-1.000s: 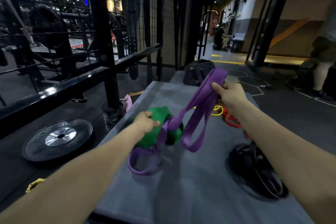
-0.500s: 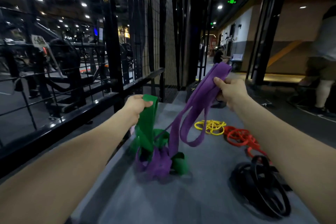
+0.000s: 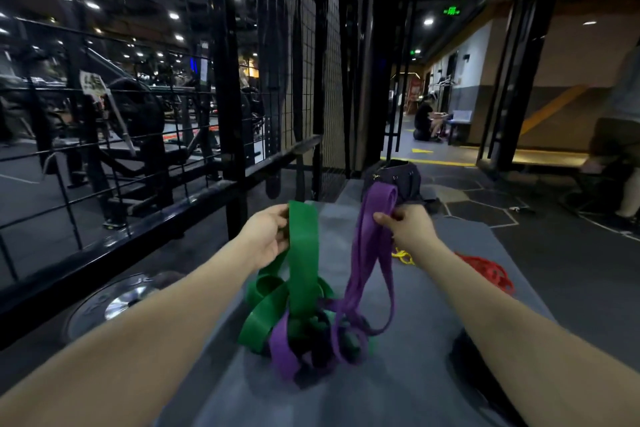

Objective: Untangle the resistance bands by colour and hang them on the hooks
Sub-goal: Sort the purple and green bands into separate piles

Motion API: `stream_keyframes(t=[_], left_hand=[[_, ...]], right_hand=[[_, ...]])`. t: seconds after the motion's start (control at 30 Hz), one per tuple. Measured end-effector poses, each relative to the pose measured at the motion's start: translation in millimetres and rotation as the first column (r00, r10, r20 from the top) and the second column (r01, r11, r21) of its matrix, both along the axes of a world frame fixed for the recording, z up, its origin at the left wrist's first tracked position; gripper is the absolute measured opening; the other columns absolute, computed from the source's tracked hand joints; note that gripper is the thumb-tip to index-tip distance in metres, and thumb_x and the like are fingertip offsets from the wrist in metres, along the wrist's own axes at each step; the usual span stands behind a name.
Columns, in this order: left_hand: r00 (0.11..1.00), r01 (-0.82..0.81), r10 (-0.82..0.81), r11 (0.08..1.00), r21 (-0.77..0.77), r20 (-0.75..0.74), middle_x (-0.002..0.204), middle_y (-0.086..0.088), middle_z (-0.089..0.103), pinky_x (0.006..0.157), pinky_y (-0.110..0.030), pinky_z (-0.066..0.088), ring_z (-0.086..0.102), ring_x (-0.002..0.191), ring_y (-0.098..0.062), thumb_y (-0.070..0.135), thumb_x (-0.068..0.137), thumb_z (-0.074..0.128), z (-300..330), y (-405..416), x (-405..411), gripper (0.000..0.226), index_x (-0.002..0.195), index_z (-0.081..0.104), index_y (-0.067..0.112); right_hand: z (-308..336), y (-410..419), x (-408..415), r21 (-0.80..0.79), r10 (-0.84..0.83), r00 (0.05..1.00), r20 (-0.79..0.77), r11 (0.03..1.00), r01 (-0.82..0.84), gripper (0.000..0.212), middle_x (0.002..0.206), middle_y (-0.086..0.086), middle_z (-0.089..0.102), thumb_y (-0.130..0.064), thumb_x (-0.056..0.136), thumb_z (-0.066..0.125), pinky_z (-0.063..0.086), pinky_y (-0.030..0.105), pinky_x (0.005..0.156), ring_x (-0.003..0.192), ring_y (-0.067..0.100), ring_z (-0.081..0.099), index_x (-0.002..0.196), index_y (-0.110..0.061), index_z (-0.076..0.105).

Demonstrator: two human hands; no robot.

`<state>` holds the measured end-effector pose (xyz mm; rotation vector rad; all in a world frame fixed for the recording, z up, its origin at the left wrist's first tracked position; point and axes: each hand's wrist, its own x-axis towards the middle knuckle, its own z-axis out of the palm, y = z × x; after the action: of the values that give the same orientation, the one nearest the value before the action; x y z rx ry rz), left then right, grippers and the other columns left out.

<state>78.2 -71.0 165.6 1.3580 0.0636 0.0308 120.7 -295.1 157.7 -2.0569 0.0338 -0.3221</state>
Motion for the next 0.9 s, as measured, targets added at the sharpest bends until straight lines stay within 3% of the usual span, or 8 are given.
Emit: stream_keyframes(t=[0.13,0.3,0.4,0.47,0.57,0.67,0.8,0.9], left_hand=[[0.994,0.081,-0.084,0.996,0.034,0.066,0.078,0.002,0.072,0.055,-0.019,0.056,0.068,0.063,-0.008,-0.002,0.092,0.046,-4,-5,10,0.025,0.103,0.06,0.016],[0.994,0.071,-0.093,0.949,0.307,0.058,0.096,-0.005,0.065,0.077,-0.024,0.049,0.059,0.082,-0.015,0.005,0.09,0.056,-9,-23,27,0.028,0.118,0.059,0.005],[0.989,0.126,-0.088,0.916,0.38,-0.116,0.086,0.004,0.06,0.066,-0.023,0.04,0.052,0.074,-0.01,0.019,0.094,0.052,-10,-25,26,0.011,0.104,0.057,0.02],[0.976,0.184,-0.131,0.925,0.332,-0.177,0.091,0.002,0.062,0.064,-0.023,0.046,0.055,0.072,-0.01,0.02,0.096,0.048,-14,-27,24,0.014,0.108,0.055,0.021],[0.98,0.187,-0.141,0.9,0.393,-0.143,0.1,-0.006,0.063,0.071,-0.029,0.054,0.061,0.077,-0.016,0.016,0.095,0.05,-21,-31,26,0.026,0.119,0.054,0.01],[0.997,0.07,-0.049,0.891,0.448,-0.057,0.089,-0.01,0.063,0.078,-0.039,0.055,0.062,0.082,-0.024,0.011,0.088,0.06,-19,-35,30,0.022,0.109,0.059,0.004],[0.998,-0.058,0.046,0.907,0.417,0.039,0.077,-0.008,0.063,0.071,-0.035,0.055,0.062,0.081,-0.026,0.008,0.081,0.068,-8,-39,30,0.023,0.103,0.064,0.001],[0.993,-0.095,0.056,0.893,0.441,0.101,0.081,-0.005,0.063,0.07,-0.029,0.054,0.062,0.078,-0.021,0.011,0.077,0.073,5,-40,28,0.027,0.102,0.065,0.006]], right_hand=[[-12,25,-6,-0.248,0.186,0.972,-0.14,0.944,-0.217,0.026,0.076,0.01,0.058,-0.029,0.087,0.063,0.044,0.033,0.067,0.072,0.022,0.052,0.07,-0.009,0.061],[-18,49,-9,-0.41,0.349,0.925,-0.151,0.829,-0.38,0.016,0.08,0.015,0.06,-0.009,0.084,0.062,0.04,0.031,0.066,0.074,0.018,0.051,0.087,0.006,0.068],[-25,45,-7,-0.242,0.414,0.899,-0.141,0.866,-0.437,0.013,0.073,0.019,0.06,0.002,0.079,0.06,0.041,0.033,0.064,0.067,0.018,0.048,0.083,0.012,0.067],[-28,37,-10,-0.137,0.42,0.89,-0.179,0.885,-0.445,0.014,0.07,0.014,0.057,0.004,0.082,0.059,0.04,0.029,0.057,0.062,0.017,0.046,0.09,0.013,0.066],[-26,29,-16,0.023,0.498,0.809,-0.312,0.856,-0.517,0.016,0.074,0.008,0.059,0.006,0.086,0.053,0.045,0.019,0.051,0.059,0.011,0.053,0.096,0.009,0.064],[-23,27,-17,0.375,0.609,0.734,-0.299,0.783,-0.497,0.028,0.085,0.007,0.061,0.009,0.086,0.04,0.05,0.023,0.067,0.072,0.013,0.057,0.101,-0.005,0.06],[-13,31,-14,0.501,0.504,0.837,-0.213,0.792,-0.349,0.013,0.085,0.005,0.065,-0.021,0.09,0.058,0.049,0.028,0.072,0.078,0.018,0.06,0.093,-0.01,0.064],[-5,40,-8,0.577,0.347,0.931,-0.111,0.785,-0.224,0.006,0.078,0.006,0.065,-0.012,0.085,0.065,0.047,0.027,0.07,0.073,0.017,0.06,0.082,-0.007,0.064]])
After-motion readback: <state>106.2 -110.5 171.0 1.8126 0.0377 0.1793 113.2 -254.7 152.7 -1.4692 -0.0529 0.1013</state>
